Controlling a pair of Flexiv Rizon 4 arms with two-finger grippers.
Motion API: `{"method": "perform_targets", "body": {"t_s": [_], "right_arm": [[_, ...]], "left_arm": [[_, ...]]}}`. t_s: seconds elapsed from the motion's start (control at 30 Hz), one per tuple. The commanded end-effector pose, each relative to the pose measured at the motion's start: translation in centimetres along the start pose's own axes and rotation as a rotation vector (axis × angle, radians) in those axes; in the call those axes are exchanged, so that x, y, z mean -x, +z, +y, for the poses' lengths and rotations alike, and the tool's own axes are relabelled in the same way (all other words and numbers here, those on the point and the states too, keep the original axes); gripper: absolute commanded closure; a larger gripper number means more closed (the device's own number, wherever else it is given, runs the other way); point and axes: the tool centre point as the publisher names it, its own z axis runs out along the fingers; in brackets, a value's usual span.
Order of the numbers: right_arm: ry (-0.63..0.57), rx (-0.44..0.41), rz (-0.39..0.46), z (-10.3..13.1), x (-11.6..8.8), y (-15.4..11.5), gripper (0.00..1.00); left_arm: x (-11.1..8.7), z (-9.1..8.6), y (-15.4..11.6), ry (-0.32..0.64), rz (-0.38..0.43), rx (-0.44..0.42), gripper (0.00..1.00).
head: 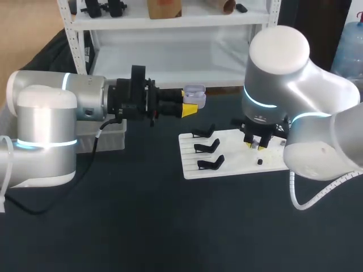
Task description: Pick up each earbud case from the left stands, insert the matching earbuds, close the lid, and place the case in the box.
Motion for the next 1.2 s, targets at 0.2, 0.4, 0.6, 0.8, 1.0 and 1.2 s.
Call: {"method": "perform_targets", "body": {"t_s": [0.2,0.4,0.6,0.8,1.0,1.2], "right_arm": [[0.003,-0.007,0.0,0.2,0.1,0.1,1.0],[0.011,-0.008,-0.015,0.0,0.6,-1.0,1.0],[-0.073,-0.031,0.001,-0.2,0.9,-4.2,1.0],[-0.24,0.014,0.018,-0.7,1.1,-9.4,1.0],[-0.415,0.08,0.053,-0.6,0.8,-14.7,1.0],[-0.539,0.148,0.042,0.6,0.1,-19.2,1.0]], "left_arm": [[0.0,0.0,0.0,0.001,-0.002,0.0,1.0],[0.0,0.0,0.0,0.001,-0.002,0.0,1.0],[0.0,0.0,0.0,0.001,-0.002,0.0,1.0],[0.0,0.0,0.0,0.001,-0.002,0.0,1.0],[0.0,0.0,0.0,0.001,-0.002,0.0,1.0],[0.0,0.0,0.0,0.001,-0.002,0.0,1.0]]}}
